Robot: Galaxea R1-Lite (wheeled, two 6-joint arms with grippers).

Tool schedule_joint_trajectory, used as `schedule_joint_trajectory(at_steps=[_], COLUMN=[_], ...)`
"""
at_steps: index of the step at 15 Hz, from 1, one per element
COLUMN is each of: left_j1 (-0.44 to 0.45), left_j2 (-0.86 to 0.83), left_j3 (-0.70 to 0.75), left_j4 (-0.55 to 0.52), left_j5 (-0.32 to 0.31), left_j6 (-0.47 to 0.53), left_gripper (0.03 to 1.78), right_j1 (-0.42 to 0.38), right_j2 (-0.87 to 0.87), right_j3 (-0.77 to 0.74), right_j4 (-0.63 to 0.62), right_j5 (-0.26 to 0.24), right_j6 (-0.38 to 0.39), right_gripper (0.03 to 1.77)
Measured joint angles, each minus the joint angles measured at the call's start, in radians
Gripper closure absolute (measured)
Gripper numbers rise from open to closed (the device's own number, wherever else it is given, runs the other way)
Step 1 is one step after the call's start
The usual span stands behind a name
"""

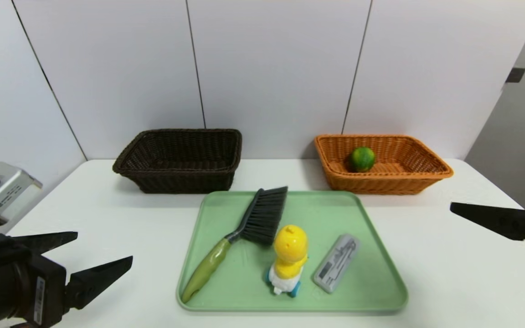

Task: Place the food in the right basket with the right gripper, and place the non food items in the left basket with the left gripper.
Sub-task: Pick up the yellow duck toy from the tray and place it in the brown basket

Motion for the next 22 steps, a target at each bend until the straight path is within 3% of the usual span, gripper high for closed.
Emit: schedule_joint_trajectory(at_steps=[4, 6, 10, 13, 15, 18, 22], left_j1=[-0.098, -0.187, -0.326, -0.400, -0.446, -0.517, -0.593], left_j2=[0.106, 0.163, 0.321, 0.429, 0.477, 0.502, 0.507], left_j3=[-0.073, -0.060, 0.019, 0.043, 0.043, 0.051, 0.049], left_j4=[-0.006, -0.034, -0.330, -0.509, -0.558, -0.545, -0.542], left_j5=[0.012, 0.086, 0.300, 0.388, 0.406, 0.408, 0.413], left_j6=[-0.118, -0.169, -0.193, -0.204, -0.233, -0.302, -0.309], left_gripper=[0.12, 0.12, 0.12, 0.12, 0.12, 0.12, 0.12], right_j1=[0.002, 0.003, 0.001, -0.019, -0.038, -0.067, -0.082], right_j2=[0.191, 0.261, 0.346, 0.389, 0.412, 0.438, 0.453], right_j3=[-0.195, -0.239, -0.276, -0.311, -0.332, -0.354, -0.361], right_j4=[0.137, 0.151, 0.144, 0.140, 0.141, 0.141, 0.142], right_j5=[0.007, 0.011, 0.011, 0.013, 0.017, 0.019, 0.020], right_j6=[0.204, 0.246, 0.290, 0.293, 0.293, 0.293, 0.293], right_gripper=[0.10, 0.10, 0.10, 0.10, 0.10, 0.10, 0.10])
